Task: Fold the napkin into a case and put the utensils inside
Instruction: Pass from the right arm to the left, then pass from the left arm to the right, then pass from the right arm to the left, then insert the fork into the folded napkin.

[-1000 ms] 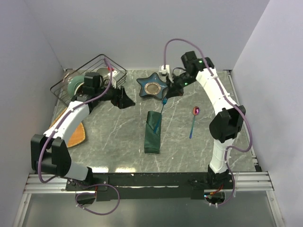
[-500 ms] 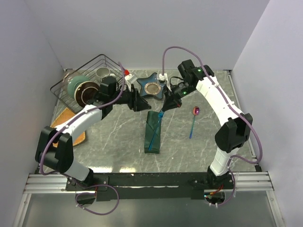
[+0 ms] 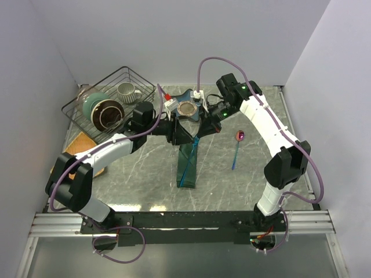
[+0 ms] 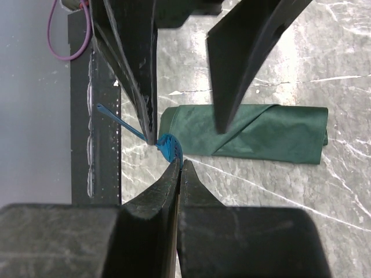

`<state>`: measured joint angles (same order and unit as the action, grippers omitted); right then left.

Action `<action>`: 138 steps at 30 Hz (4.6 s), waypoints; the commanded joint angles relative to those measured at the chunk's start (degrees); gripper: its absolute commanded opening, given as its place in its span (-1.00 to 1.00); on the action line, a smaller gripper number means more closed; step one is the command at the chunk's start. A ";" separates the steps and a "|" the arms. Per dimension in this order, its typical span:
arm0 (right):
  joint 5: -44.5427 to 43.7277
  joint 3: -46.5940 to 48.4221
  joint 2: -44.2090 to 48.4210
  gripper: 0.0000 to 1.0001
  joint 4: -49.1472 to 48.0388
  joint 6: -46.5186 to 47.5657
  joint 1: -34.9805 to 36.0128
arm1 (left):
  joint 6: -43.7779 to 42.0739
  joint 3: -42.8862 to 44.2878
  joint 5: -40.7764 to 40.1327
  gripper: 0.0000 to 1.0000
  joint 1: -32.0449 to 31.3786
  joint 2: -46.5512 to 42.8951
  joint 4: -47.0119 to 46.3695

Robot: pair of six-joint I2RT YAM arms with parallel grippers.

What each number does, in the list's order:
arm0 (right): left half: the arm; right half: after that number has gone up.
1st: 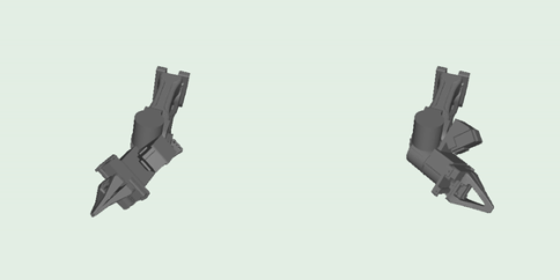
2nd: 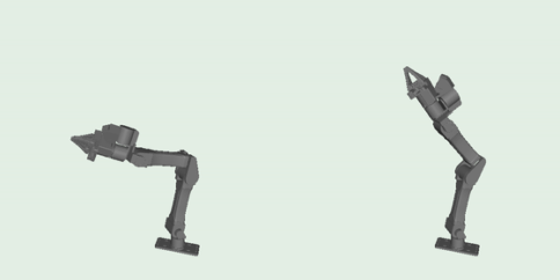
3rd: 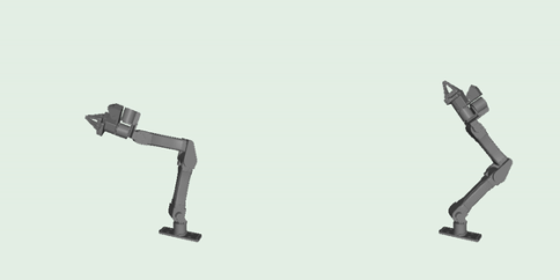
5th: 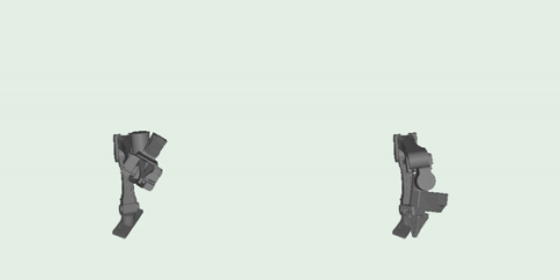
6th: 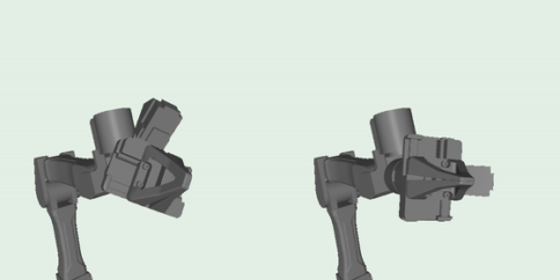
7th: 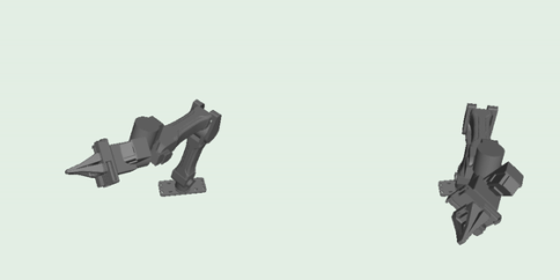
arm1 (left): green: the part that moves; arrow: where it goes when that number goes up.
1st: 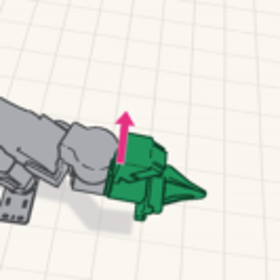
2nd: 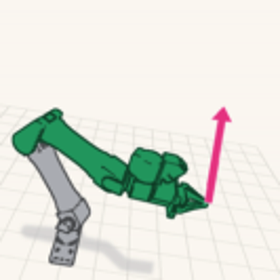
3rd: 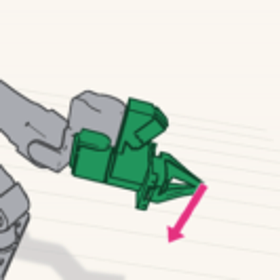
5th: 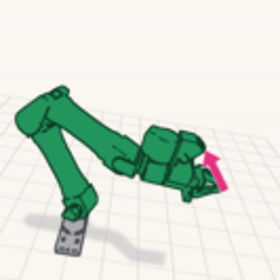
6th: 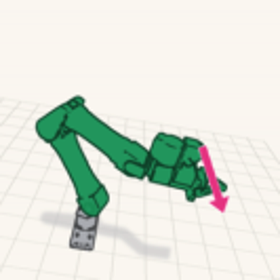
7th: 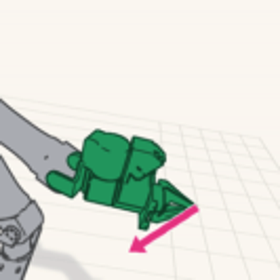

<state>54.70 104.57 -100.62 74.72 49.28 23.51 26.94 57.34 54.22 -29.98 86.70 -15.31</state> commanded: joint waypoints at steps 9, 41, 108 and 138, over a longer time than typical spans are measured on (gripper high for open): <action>2.17 2.83 1.65 -1.00 -0.10 -1.99 0.49 | 1.53 0.05 0.19 -0.51 -1.75 1.11 -3.49; -2.04 -33.91 20.29 0.49 -75.24 -77.75 -0.66 | 39.77 5.67 -9.04 -0.98 8.88 4.62 -37.51; -21.21 -41.73 23.63 -1.00 -74.02 -78.11 5.85 | 10.94 24.04 -37.78 -0.99 -3.95 0.49 30.33; -18.84 -45.78 30.39 0.71 -56.79 -67.64 -14.45 | 4.08 43.91 -57.29 -0.99 -4.56 30.29 42.64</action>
<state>34.22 58.48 -71.18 18.39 -18.98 9.67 31.07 98.15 -2.44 -34.09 116.01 28.47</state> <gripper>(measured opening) 0.853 0.028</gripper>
